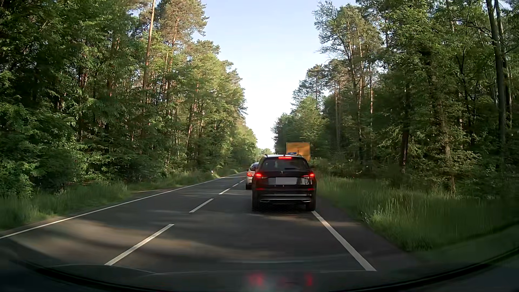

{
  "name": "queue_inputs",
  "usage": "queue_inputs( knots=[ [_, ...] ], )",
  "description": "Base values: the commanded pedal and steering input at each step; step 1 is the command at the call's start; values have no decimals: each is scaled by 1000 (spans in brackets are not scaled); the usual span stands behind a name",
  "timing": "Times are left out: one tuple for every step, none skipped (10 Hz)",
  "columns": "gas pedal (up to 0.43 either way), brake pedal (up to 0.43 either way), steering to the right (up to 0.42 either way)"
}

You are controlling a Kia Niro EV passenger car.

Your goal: Follow the waypoints while adhering to traffic rules and regulations

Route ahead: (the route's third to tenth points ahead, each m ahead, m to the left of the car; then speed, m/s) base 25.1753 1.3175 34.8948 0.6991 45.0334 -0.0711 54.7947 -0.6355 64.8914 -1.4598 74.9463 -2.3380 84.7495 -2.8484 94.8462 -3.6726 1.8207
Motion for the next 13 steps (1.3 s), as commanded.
queue_inputs(
  knots=[
    [0,0,-5],
    [0,0,-5],
    [0,0,-5],
    [0,0,-5],
    [0,0,-5],
    [0,0,-5],
    [0,0,-5],
    [0,0,-5],
    [0,0,-5],
    [0,0,-5],
    [0,0,-5],
    [0,0,-5],
    [0,0,-5]
  ],
)
